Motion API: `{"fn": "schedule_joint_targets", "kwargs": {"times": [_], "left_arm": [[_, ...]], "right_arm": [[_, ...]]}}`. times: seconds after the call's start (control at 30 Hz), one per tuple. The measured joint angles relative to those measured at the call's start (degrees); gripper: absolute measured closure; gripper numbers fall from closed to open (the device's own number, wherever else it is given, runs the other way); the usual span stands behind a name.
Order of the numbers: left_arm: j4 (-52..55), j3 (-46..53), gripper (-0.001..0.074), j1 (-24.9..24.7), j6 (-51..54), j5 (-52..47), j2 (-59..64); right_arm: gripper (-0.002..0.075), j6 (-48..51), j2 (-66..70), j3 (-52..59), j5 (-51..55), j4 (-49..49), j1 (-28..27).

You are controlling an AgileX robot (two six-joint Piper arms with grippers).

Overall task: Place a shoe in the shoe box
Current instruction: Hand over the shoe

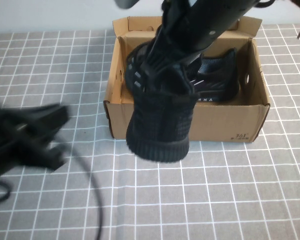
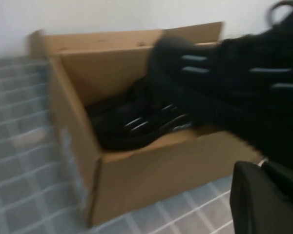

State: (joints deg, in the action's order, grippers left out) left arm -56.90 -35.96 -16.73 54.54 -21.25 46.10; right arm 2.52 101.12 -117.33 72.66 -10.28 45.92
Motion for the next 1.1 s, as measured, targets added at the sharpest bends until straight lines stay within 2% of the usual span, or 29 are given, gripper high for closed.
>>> {"fn": "schedule_joint_targets", "kwargs": {"times": [0.2, 0.33, 0.4, 0.5, 0.63, 0.67, 0.73, 0.83, 1.1], "left_arm": [[-19.69, -7.04, 0.0736, -11.66, 24.38, 4.76, 11.75], [-24.66, -11.63, 0.0723, -21.16, 30.9, 9.44, 16.94], [-25.05, -12.95, 0.0661, -25.58, 33.69, 11.68, 18.45], [-25.7, -13.72, 0.0482, -29.7, 39.19, 14.23, 19.09], [-26.19, -13.95, 0.0204, -30.91, 41.82, 16.64, 19.22], [-26.31, -13.95, 0.0154, -30.91, 41.96, 17.32, 19.31], [-26.7, -14.05, 0.0102, -30.96, 42.17, 18.4, 19.55], [-26.94, -14.3, 0.0072, -30.96, 42.31, 19.98, 20.84], [-32.05, -16.67, 0.007, -31.05, 42.31, 27.01, 26.94]], "right_arm": [[0.0726, -0.47, 0.52, -0.6, 0.1, 0.64, -3.4], [0.0726, -1.53, 0.54, -0.6, 0.1, 0.87, -4.86], [0.0726, -1.66, 0.54, -0.6, 0.1, 0.87, -5.07], [0.0726, -1.88, 0.54, -0.6, -0.02, 0.32, -5.1], [0.0726, -3.13, 1.32, -1.58, -0.28, -0.08, -5.78], [0.0726, -3.23, 1.61, -2.11, -0.28, -0.08, -5.87], [0.0726, -3.36, 2.49, -2.92, -0.28, -0.27, -6.21], [0.0726, -3.45, 3.65, -3.64, -0.28, -0.27, -6.26], [0.0726, -4.5, 4.65, -4.91, 0.13, 0.75, -6.26]]}}
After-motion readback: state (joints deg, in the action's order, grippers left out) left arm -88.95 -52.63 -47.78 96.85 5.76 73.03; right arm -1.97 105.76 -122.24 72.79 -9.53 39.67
